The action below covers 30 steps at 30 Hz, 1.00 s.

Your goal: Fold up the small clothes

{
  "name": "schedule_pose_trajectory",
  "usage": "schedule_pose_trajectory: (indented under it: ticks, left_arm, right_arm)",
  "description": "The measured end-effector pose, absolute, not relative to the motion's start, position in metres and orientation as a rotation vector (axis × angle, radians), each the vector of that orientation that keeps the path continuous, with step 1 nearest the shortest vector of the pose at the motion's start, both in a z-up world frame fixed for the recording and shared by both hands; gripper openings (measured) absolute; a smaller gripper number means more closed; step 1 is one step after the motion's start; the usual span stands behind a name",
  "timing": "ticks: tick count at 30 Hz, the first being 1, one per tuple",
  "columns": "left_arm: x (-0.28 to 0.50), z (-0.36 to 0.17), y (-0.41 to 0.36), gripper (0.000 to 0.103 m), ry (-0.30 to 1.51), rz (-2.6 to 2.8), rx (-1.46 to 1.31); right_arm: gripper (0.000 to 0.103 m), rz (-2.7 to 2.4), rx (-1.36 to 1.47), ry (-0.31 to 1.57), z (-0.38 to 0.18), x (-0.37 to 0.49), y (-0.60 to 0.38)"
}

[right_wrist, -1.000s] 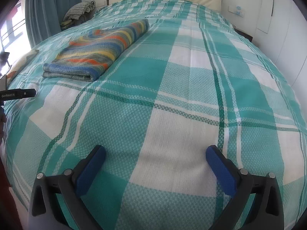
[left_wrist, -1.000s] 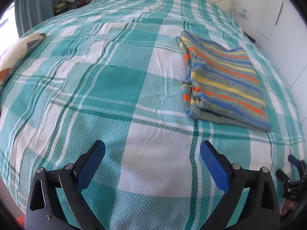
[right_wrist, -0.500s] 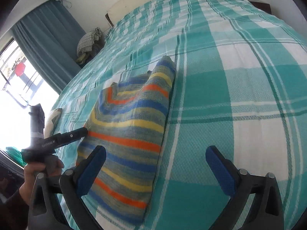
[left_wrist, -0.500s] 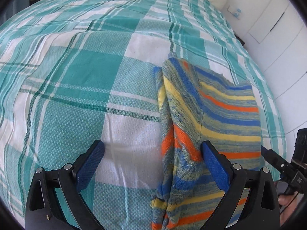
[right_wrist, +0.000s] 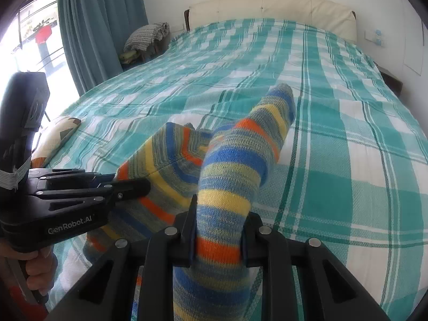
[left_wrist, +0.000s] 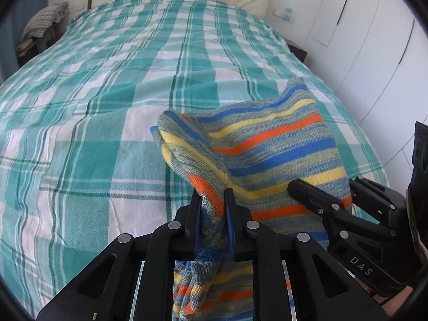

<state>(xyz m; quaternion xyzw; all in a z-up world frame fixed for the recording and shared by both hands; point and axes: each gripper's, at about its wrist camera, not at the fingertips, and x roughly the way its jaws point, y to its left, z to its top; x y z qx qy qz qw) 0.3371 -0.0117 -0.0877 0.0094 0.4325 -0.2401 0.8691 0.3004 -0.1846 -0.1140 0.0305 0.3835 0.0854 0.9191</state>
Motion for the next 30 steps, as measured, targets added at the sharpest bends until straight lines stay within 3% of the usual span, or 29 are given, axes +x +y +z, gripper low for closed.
schedule_pose_trajectory:
  ticks: [3,5,6,7,8,9,12,15,17,22,30]
  left_arm:
    - [0.334,-0.062,-0.023,0.016,0.849,-0.516,0.023]
    - [0.346,-0.072,-0.032,0.031,0.887,-0.488,0.030]
    - [0.357,-0.086,-0.037,0.059,0.933,-0.457,0.045]
    - [0.360,-0.102,-0.037,0.073,0.972,-0.393,0.062]
    - [0.355,-0.115,-0.032,0.073,0.995,-0.333,0.074]
    - [0.345,-0.124,-0.026,0.072,1.004,-0.309,0.077]
    - [0.293,-0.137,-0.014,0.077,0.976,-0.311,0.129]
    - [0.231,-0.132,-0.013,0.092,0.900,-0.250,0.255]
    - [0.193,-0.121,-0.014,0.101,0.842,-0.217,0.316]
    - [0.138,-0.078,-0.014,0.102,0.774,-0.216,0.322]
    - [0.102,-0.025,-0.013,0.102,0.701,-0.132,0.316]
  right_arm:
    - [0.024,0.190,0.091,0.726,-0.082,0.296,-0.199]
    - [0.026,0.184,0.127,0.723,-0.073,0.298,-0.217]
    - [0.034,0.173,0.154,0.737,-0.074,0.303,-0.227]
    - [0.044,0.164,0.177,0.769,-0.079,0.308,-0.239]
    - [0.071,0.128,0.181,0.819,-0.090,0.310,-0.256]
    - [0.083,0.066,0.168,0.858,-0.099,0.307,-0.271]
    - [0.086,-0.017,0.122,0.885,-0.112,0.266,-0.307]
    - [0.096,-0.071,0.003,0.919,-0.123,0.211,-0.315]
    - [0.096,-0.079,-0.016,0.932,-0.128,0.172,-0.315]
    - [0.096,-0.073,0.008,0.948,-0.117,0.104,-0.304]
    - [0.100,-0.027,-0.039,0.891,-0.050,0.060,-0.270]
